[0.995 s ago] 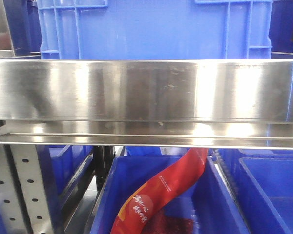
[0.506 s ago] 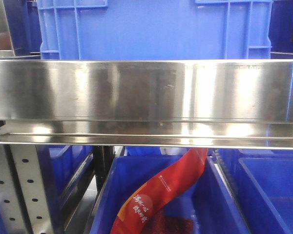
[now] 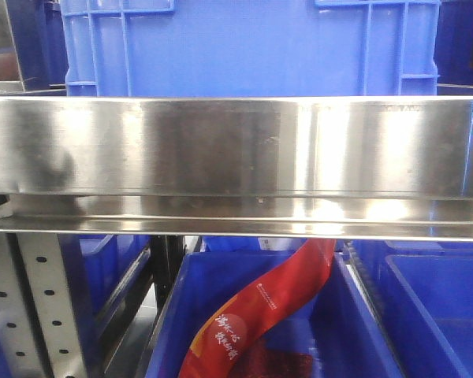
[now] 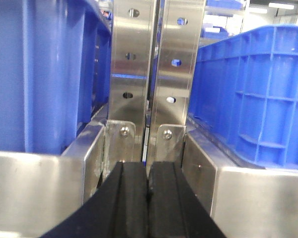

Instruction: Grab PVC pipe and place in blue bin

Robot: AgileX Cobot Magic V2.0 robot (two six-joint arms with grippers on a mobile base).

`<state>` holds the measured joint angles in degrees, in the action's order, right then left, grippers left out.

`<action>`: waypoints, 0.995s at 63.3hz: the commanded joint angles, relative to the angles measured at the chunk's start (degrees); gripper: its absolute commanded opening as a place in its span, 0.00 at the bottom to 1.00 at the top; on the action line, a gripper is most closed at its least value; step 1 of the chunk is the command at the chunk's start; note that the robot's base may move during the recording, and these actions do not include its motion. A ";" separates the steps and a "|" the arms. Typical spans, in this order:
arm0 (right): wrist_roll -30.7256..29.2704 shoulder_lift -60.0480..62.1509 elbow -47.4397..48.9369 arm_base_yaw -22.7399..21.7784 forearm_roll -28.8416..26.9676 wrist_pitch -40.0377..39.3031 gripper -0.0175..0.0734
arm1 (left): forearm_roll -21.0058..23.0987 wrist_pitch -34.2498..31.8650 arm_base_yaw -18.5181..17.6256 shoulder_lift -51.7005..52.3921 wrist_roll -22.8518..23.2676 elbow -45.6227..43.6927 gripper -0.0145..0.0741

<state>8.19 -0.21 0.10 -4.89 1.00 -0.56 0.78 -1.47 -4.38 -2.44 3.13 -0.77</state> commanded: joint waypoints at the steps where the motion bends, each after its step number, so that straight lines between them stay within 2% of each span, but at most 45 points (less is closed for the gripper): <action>1: -0.24 0.21 -0.10 -0.23 0.50 -1.19 0.01 | -0.32 -0.89 0.07 2.44 -0.14 0.77 0.04; 4: -0.24 0.21 -0.10 -0.23 0.50 -1.19 0.01 | -0.32 2.20 0.07 2.44 -0.14 0.77 0.04; 7: -0.24 0.21 -0.10 -0.23 0.50 -1.19 0.01 | -0.32 2.37 0.07 2.44 -0.14 0.77 0.04; 63: -0.24 0.21 -0.10 -0.23 0.50 -1.19 0.01 | -0.32 2.08 0.07 2.44 -0.14 0.77 0.04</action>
<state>8.19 -0.21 0.00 -4.89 1.00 -0.67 0.67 1.30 -4.38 -0.41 3.13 0.06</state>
